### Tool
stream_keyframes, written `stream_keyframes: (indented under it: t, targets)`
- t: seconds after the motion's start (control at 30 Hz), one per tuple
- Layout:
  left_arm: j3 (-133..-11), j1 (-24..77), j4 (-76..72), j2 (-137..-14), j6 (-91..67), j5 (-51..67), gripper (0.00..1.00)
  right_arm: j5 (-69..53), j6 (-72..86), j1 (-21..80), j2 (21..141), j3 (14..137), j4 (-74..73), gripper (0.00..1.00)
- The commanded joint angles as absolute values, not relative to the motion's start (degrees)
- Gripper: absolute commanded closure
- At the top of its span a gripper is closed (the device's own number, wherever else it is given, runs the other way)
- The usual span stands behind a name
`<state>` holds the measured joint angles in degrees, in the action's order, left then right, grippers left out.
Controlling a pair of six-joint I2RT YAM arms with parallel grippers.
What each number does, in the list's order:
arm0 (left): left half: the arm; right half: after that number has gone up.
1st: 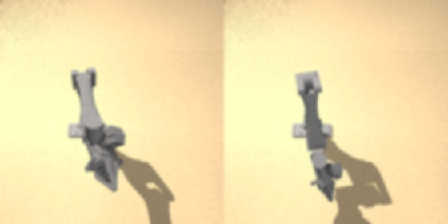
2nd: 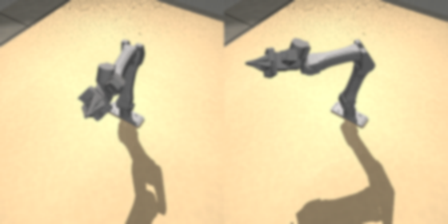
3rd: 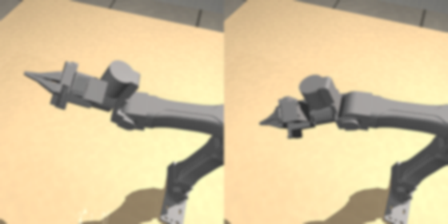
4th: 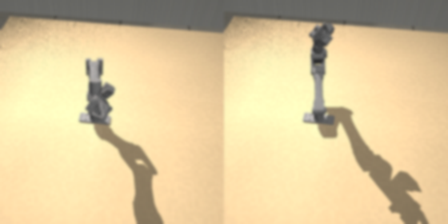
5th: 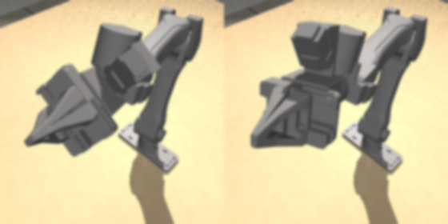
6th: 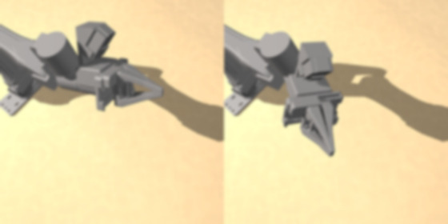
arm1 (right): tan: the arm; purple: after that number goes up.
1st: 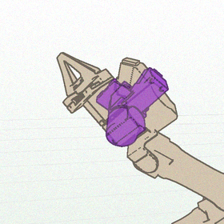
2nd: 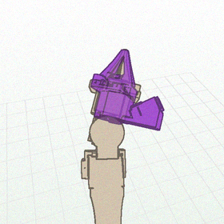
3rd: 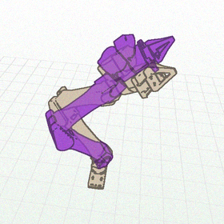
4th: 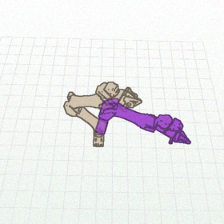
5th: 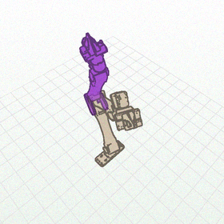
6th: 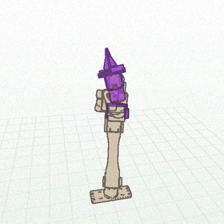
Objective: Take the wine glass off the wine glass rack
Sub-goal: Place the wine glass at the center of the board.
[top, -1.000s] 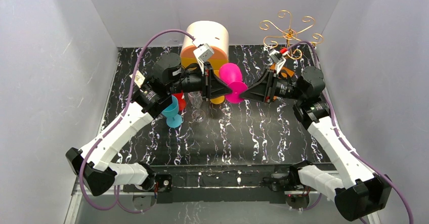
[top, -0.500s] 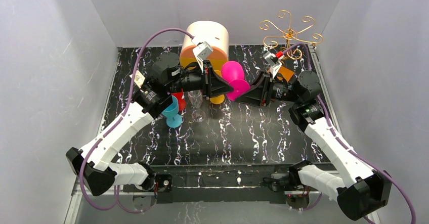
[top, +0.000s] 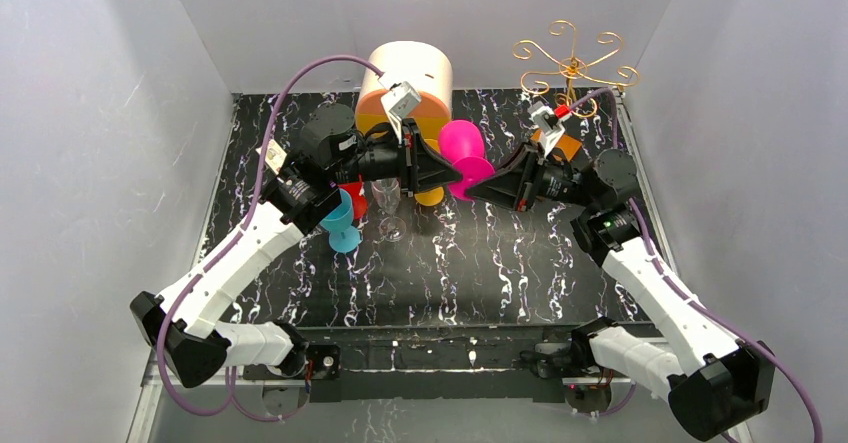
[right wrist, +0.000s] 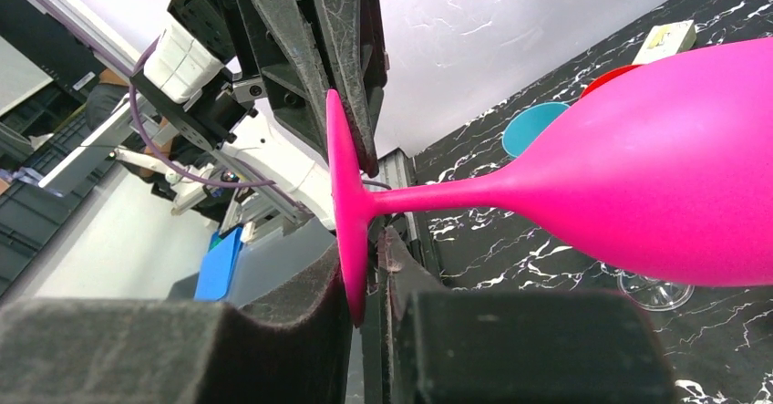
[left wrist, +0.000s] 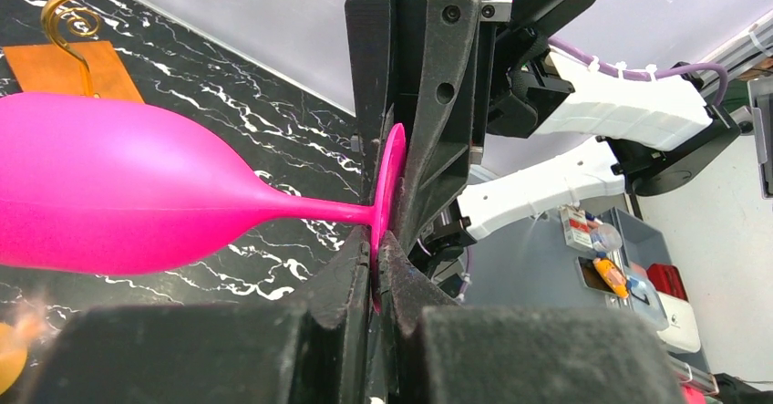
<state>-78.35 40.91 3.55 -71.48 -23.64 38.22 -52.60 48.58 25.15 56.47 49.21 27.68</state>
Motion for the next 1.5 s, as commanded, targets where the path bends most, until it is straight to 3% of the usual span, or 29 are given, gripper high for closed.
stream_keyframes:
  t: [0.0, 0.1, 0.2, 0.4, 0.47, 0.57, 0.63, 0.8, 1.1, 1.33, 1.47]
  targets:
    - [-78.3, 41.2, 3.9, -69.8, -23.4, 39.9, 1.00, -51.2, 49.3, 25.1, 54.6, 48.0, 33.9, 0.79]
    - [-78.4, 41.1, 4.3, -69.7, -23.1, 39.7, 1.00, -51.8, 50.0, 25.2, 54.6, 47.4, 35.8, 0.85]
    - [-78.5, 41.2, 4.6, -69.7, -22.7, 39.6, 1.00, -52.3, 50.5, 25.1, 54.4, 46.8, 37.8, 0.98]
    - [-79.0, 41.2, 5.5, -69.9, -22.5, 39.4, 1.00, -52.2, 48.2, 25.2, 53.6, 45.7, 38.0, 0.99]
    - [-79.3, 41.2, 6.0, -69.7, -22.7, 38.9, 0.83, -53.0, 46.3, 25.2, 53.5, 45.4, 37.8, 0.99]
    - [-80.6, 41.2, 8.6, -69.4, -22.0, 37.6, 0.43, -54.6, 42.0, 25.2, 53.3, 45.2, 36.6, 0.99]
    - [-82.3, 41.2, 11.7, -69.0, -20.6, 35.0, 0.27, -57.5, 38.3, 25.1, 53.2, 44.8, 36.5, 0.99]
    - [-85.5, 41.1, 18.6, -67.3, -17.2, 26.0, 0.12, -65.8, 21.1, 25.2, 51.9, 44.1, 29.5, 0.99]
    - [-90.3, 41.0, 25.9, -67.6, -16.8, 14.4, 0.05, -68.9, -20.6, 25.1, 45.7, 43.4, 1.0, 0.99]
    - [-93.5, 38.8, 29.0, -70.4, -19.6, 13.4, 0.04, -71.1, -32.7, 25.2, 44.8, 43.1, -6.3, 0.99]
    - [-94.6, 33.8, 30.2, -72.8, -22.4, 20.6, 0.04, -73.0, -37.5, 25.1, 45.1, 44.1, -9.8, 0.99]
